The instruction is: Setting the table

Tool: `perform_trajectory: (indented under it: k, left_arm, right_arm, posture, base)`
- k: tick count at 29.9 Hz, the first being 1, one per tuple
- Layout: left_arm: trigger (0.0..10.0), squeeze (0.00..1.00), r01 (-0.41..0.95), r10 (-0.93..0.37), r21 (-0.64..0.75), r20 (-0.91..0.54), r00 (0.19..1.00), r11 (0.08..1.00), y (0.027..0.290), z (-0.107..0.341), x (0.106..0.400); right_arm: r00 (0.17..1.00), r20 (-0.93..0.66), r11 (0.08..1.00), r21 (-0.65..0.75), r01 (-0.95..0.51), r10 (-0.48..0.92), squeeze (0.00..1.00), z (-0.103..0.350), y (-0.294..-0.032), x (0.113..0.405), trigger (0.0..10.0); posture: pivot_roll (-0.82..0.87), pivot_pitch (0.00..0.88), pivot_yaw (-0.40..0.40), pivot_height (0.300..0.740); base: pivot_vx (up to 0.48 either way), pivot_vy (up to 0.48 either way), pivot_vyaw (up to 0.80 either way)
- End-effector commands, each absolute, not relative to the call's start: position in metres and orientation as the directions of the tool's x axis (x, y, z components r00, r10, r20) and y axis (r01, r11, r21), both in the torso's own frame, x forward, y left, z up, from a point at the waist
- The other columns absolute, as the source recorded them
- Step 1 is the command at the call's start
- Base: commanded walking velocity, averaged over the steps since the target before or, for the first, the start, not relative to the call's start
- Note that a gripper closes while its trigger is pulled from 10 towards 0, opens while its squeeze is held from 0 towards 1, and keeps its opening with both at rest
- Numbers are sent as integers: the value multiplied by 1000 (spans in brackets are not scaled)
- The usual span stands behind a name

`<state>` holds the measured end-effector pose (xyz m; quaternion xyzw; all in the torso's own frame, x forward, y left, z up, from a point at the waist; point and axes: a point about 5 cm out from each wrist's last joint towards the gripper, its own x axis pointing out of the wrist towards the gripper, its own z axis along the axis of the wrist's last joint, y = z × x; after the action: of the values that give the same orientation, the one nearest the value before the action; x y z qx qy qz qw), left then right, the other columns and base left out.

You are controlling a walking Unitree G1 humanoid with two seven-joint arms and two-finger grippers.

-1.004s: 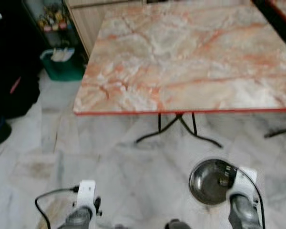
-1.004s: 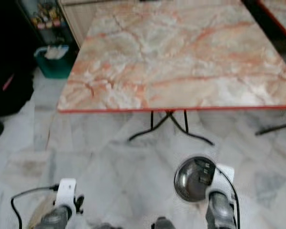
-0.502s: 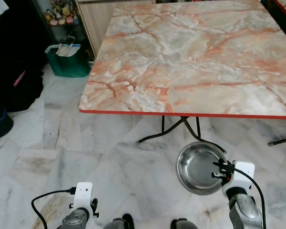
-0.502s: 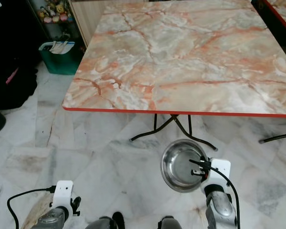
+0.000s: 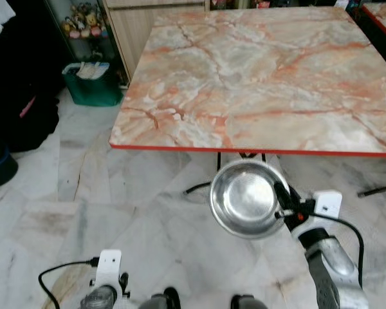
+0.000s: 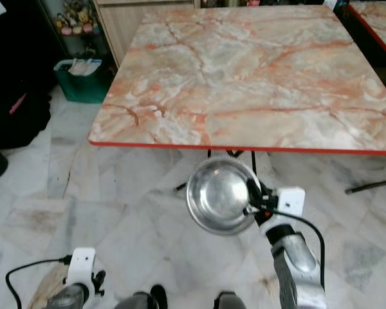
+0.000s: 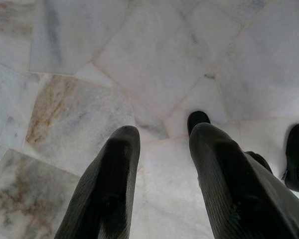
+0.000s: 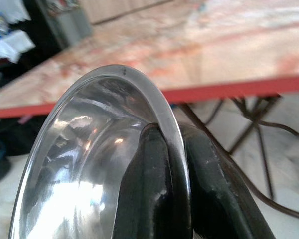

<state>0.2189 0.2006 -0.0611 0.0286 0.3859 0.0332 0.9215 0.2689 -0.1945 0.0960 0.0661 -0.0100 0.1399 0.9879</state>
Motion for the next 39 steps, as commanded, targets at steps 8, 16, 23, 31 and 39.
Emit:
perform_trajectory:
  k: [8, 16, 23, 31, 39]
  left_arm:
    - [10000, 0, -44, 100, 96, -726, 681, 994, 207, -65, 211]
    - [10000, 0, -54, 95, 79, -728, 679, 995, 205, -66, 210]
    - [10000, 0, -52, 95, 82, -723, 684, 995, 204, -65, 211]
    - [10000, 0, -59, 101, 84, -711, 696, 995, 206, -63, 215]
    - [10000, 0, -59, 102, 85, -700, 706, 995, 208, -60, 218]
  right_arm:
    - [968, 187, 974, 118, -192, 168, 0, 143, -195, 290, 10000]
    - [942, 247, 969, 148, 197, -229, 0, 169, -240, 311, 10000]
    - [927, 251, 956, 168, 241, -278, 0, 179, -242, 316, 10000]
    - [933, 269, 969, 139, 206, -237, 0, 187, -225, 322, 10000]
    - [942, 268, 976, 140, 167, -200, 0, 189, -217, 326, 10000]
  posture:
    - [-112, 155, 70, 740]
    - [-105, 146, 70, 740]
    - [-102, 164, 72, 740]
    - [-99, 178, 72, 740]
    - [-98, 187, 73, 740]
  base:
    - [0, 0, 0]
    - [0, 0, 0]
    - [187, 0, 0]
    - [331, 0, -280]
    - [359, 0, 0]
